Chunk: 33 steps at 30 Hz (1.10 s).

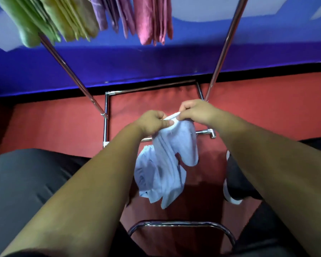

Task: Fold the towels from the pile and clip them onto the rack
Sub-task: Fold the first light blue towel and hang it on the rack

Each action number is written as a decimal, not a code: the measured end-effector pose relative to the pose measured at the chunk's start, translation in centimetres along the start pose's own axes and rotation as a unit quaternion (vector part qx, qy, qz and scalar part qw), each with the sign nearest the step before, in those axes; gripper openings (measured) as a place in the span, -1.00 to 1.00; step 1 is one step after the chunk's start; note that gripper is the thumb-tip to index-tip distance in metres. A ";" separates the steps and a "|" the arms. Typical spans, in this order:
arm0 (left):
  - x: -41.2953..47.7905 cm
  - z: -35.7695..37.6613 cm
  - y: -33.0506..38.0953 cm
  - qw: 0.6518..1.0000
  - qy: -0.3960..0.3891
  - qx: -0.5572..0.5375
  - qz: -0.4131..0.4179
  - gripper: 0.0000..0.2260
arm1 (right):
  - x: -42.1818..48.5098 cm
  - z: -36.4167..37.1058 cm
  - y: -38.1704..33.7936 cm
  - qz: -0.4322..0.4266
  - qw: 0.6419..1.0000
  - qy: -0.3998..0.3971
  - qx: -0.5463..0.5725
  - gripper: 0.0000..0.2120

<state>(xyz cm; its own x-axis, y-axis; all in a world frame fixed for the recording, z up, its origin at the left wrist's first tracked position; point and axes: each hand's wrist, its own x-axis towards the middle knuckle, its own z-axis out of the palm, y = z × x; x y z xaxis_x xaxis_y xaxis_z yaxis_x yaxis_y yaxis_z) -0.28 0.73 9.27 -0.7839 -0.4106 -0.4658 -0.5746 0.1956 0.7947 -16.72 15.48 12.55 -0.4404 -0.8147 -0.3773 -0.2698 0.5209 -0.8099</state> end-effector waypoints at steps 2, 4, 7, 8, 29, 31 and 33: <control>-1.5 -1.4 2.2 0.999 -0.002 0.029 0.027 -0.78 | -1.4 -1.7 -3.0 -0.028 0.999 0.018 0.021 -0.89; -3.0 -2.7 4.2 0.996 0.002 0.074 0.045 -0.76 | -3.0 -3.0 -5.6 -0.048 0.997 0.023 0.056 -0.82; -4.7 -4.6 6.4 0.992 0.018 0.107 0.058 -0.78 | -5.1 -4.6 -9.2 -0.064 0.992 0.053 0.092 -0.81; -5.1 -5.3 6.9 0.992 0.026 0.104 0.058 -0.76 | -5.8 -5.1 -10.4 -0.074 0.989 0.067 0.108 -0.84; -8.7 -3.7 11.4 0.964 0.139 0.062 0.219 -0.82 | -6.7 -2.6 -8.3 -0.114 0.967 0.081 -0.212 -0.76; -8.4 -3.6 11.3 0.965 0.139 0.070 0.210 -0.81 | -6.3 -2.7 -8.1 -0.151 0.966 0.072 -0.198 -0.84; -8.2 -3.6 11.4 0.965 0.148 0.088 0.196 -0.81 | -6.1 -2.8 -8.1 -0.163 0.966 0.072 -0.188 -0.89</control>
<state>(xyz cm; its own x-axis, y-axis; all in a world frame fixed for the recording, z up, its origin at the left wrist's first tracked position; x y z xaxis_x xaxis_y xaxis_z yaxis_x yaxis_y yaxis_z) 0.46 3.12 23.58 -0.8625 -0.5059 0.0101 -0.2985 0.5248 0.7972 -14.26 16.93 22.64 -0.3865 -0.9213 -0.0418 -0.6948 0.3207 -0.6438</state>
